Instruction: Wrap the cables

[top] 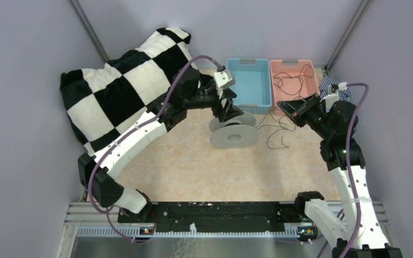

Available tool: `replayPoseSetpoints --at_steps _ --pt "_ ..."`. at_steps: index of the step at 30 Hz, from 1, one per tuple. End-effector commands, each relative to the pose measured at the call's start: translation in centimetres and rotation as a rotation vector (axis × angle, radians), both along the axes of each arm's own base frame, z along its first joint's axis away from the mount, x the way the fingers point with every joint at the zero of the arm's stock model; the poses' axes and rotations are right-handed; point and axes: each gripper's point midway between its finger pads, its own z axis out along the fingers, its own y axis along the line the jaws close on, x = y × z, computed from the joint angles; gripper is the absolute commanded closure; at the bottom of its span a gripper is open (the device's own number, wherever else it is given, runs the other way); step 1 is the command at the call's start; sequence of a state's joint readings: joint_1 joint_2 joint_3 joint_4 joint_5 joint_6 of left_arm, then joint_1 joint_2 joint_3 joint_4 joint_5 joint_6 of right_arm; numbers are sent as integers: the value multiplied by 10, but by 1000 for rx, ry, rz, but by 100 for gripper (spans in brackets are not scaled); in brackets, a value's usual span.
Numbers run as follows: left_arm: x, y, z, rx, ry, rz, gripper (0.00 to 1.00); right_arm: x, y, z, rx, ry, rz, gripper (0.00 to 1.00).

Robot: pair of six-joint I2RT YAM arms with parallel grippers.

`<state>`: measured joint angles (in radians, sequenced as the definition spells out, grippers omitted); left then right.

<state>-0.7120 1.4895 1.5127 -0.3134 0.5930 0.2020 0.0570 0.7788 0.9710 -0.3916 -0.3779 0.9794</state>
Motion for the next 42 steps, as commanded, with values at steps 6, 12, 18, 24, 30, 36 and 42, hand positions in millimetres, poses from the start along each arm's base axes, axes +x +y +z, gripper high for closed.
replayPoseSetpoints --at_steps 6,12,18,24,30,36,42 --pt "-27 -9 64 -496 108 4 20 -5 36 94 429 -191 169 100" --pt "-29 -2 67 -597 172 21 20 -7 55 118 549 -246 176 100" --pt "-28 4 61 -647 244 41 20 -1 82 125 651 -267 239 100" --pt "-31 4 56 -713 323 16 21 1 89 135 677 -281 277 100" --pt "-32 -3 54 -755 382 -36 22 2 94 125 706 -243 300 100" --pt "-24 -10 55 -760 396 -35 26 4 99 122 702 -214 312 100" --pt "-21 -11 55 -793 425 -35 31 8 106 112 720 -156 321 100"
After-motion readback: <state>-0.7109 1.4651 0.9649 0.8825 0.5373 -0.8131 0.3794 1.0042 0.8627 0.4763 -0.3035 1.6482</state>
